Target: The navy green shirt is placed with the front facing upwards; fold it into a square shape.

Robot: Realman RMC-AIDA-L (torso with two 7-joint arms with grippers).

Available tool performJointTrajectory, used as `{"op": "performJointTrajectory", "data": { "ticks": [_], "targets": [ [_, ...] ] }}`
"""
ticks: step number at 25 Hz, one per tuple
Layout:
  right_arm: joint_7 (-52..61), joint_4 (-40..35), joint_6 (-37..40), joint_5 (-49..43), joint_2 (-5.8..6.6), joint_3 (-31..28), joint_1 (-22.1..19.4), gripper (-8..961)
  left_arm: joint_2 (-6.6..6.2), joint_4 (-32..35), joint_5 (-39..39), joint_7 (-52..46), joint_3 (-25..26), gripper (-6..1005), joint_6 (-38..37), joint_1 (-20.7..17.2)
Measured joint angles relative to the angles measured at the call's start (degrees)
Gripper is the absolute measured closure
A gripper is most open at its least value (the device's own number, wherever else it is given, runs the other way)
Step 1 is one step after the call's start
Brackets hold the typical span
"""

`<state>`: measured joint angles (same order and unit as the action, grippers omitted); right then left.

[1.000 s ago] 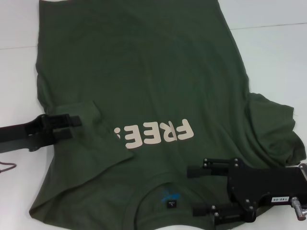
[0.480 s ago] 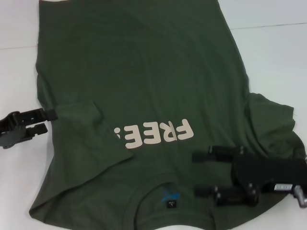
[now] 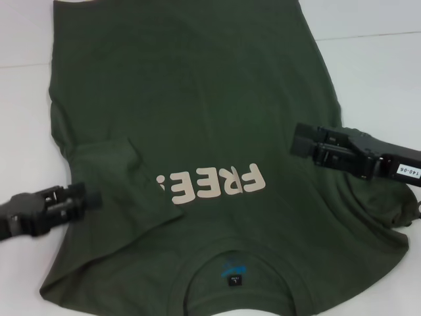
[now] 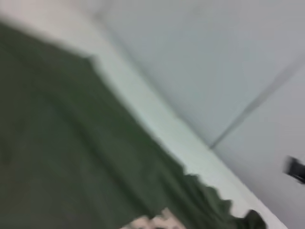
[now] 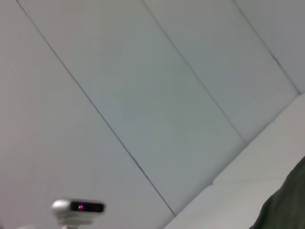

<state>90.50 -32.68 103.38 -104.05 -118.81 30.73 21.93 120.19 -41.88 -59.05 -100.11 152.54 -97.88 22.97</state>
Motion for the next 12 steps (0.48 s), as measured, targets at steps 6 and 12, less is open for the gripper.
{"op": "performJointTrajectory", "data": {
  "ticks": [6, 12],
  "targets": [
    [0.8, -0.6, 0.9, 0.5, -0.38, -0.4, 0.1, 136, 3.43, 2.0, -11.1, 36.8, 1.7, 336, -8.6, -8.6],
    [12.4, -0.9, -0.2, -2.6, 2.67, -0.5, -0.5, 137, 2.69, 5.3, -16.5, 44.2, 2.9, 336, -11.0, -11.2]
  ]
}}
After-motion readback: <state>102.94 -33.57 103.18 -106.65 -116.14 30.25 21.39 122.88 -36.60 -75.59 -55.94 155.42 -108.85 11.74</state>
